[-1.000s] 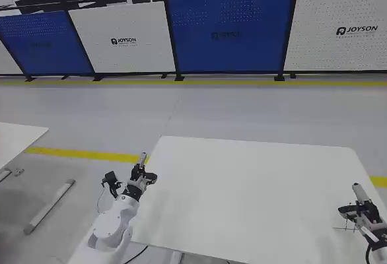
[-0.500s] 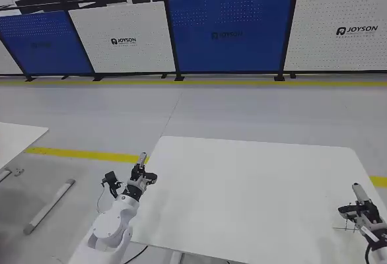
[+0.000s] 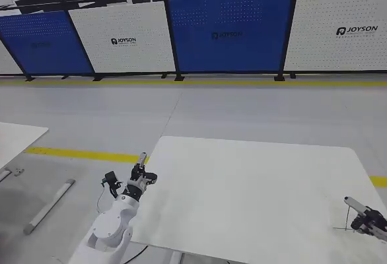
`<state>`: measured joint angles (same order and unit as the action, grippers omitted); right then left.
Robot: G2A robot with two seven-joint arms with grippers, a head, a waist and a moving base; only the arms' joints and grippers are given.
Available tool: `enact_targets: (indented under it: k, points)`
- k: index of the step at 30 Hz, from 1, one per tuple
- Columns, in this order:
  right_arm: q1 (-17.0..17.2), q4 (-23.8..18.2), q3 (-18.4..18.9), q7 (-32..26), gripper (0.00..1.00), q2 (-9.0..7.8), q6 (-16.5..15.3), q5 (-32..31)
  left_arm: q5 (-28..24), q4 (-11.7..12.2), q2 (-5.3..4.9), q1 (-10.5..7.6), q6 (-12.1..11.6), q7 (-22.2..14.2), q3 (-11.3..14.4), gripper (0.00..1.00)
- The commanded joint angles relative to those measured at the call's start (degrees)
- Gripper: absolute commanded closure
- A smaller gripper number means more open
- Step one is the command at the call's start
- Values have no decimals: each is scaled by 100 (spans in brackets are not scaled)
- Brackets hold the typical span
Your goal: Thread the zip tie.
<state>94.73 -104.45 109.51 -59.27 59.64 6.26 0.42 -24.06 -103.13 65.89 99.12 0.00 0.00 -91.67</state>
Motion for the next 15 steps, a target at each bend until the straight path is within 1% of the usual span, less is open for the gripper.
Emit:
enact_targets:
  k: [1, 11, 12, 13, 15]
  points:
    - [5, -1, -2, 16, 0, 3, -5, 16, 0, 0, 0, 0, 0, 0, 0, 0]
    - [-1, -21, -9, 17, 0, 2, -29, 7, 0, 0, 0, 0, 0, 0, 0, 0]
    - [-16, -46, -13, -23, 0, -8, -89, -17, 0, 0, 0, 0, 0, 0, 0, 0]
    - [-52, -56, 47, -193, 0, -32, -210, -11, 0, 0, 0, 0, 0, 0, 0, 0]
    - [-71, -54, 188, -487, 0, -85, -529, -230, 0, 0, 0, 0, 0, 0, 0, 0]
